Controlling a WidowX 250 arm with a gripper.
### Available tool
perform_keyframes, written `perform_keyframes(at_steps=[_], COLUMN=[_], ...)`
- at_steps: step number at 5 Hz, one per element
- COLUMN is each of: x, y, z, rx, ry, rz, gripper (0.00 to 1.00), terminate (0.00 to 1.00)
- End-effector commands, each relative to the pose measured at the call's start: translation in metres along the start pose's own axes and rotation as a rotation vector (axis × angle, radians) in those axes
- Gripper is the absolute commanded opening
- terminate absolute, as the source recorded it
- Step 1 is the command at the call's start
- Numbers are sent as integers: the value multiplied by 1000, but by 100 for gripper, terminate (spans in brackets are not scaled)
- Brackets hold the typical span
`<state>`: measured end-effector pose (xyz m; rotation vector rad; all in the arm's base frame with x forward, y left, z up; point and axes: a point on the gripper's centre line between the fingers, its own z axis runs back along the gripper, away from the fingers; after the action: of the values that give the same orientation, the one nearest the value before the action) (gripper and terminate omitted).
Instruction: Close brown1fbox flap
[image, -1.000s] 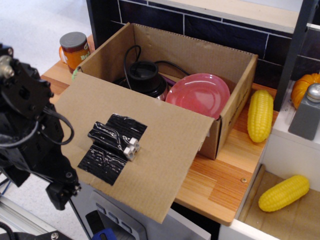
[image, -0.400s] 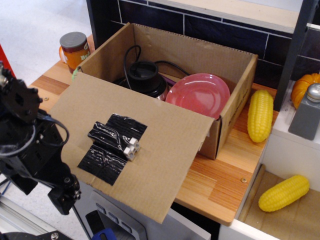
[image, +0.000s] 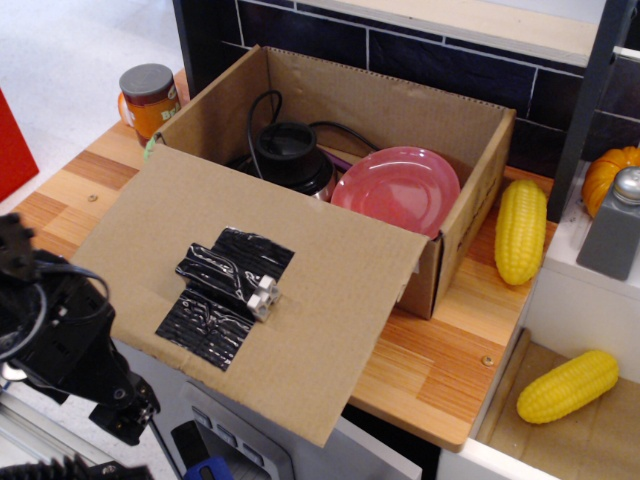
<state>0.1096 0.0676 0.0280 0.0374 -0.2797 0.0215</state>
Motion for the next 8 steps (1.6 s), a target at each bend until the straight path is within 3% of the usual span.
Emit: perform_keyframes(at_steps=[1,2,4,7,8], x=[16,24,35,90,117], y=[4,3,2,-1,-1], z=[-4,-3,30,104,115], rx=[9,-17,25,168,205], ry=[-142,-169,-198,-187,-202], rz=[-82,-77,-72,-145,-216], gripper=[100,100,100,100,100], terminate=[0,0,0,0,0])
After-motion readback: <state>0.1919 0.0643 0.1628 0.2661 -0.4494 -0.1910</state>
